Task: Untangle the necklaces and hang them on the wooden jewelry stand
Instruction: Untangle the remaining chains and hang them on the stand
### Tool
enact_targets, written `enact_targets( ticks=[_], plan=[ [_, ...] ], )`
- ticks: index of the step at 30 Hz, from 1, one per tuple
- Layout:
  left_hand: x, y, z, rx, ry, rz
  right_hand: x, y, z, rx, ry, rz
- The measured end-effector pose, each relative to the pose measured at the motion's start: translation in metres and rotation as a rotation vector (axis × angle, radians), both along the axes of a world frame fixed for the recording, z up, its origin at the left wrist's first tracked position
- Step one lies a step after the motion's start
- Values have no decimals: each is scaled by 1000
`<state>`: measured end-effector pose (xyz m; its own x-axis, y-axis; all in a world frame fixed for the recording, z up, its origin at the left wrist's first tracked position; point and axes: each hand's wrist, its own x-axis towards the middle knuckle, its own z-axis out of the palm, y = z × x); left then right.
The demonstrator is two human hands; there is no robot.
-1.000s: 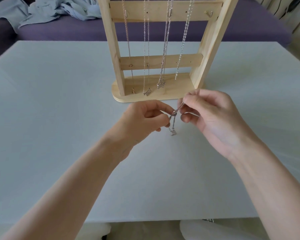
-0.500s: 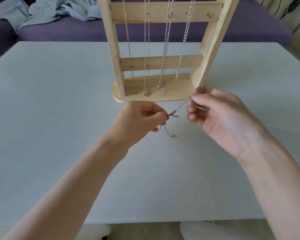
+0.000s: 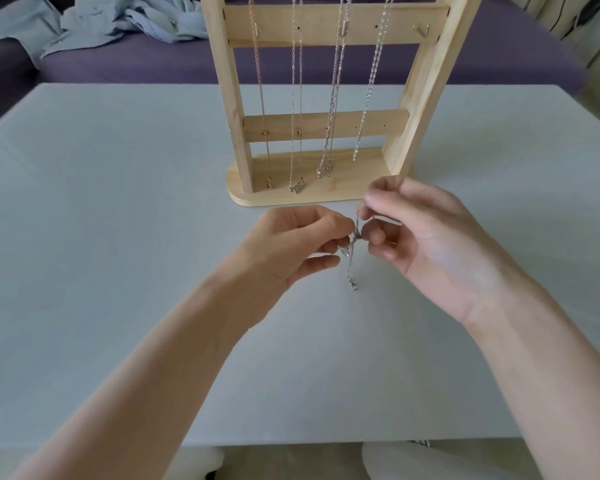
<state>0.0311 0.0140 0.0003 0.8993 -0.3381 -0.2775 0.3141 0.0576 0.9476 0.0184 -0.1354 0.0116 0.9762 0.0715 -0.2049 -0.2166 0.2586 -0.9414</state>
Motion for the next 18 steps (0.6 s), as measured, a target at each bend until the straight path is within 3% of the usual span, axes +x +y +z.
enact_targets(
  ticks=[7, 14, 18],
  plan=[
    [5, 5, -3, -13, -33, 180, -3, 4, -8, -525, -34, 148],
    [5, 5, -5, 30, -39, 223, -3, 3, -6, -520, 52, 104],
    [5, 4, -9, 210, -200, 202, -4, 3, -2, -485, 89, 59]
  ],
)
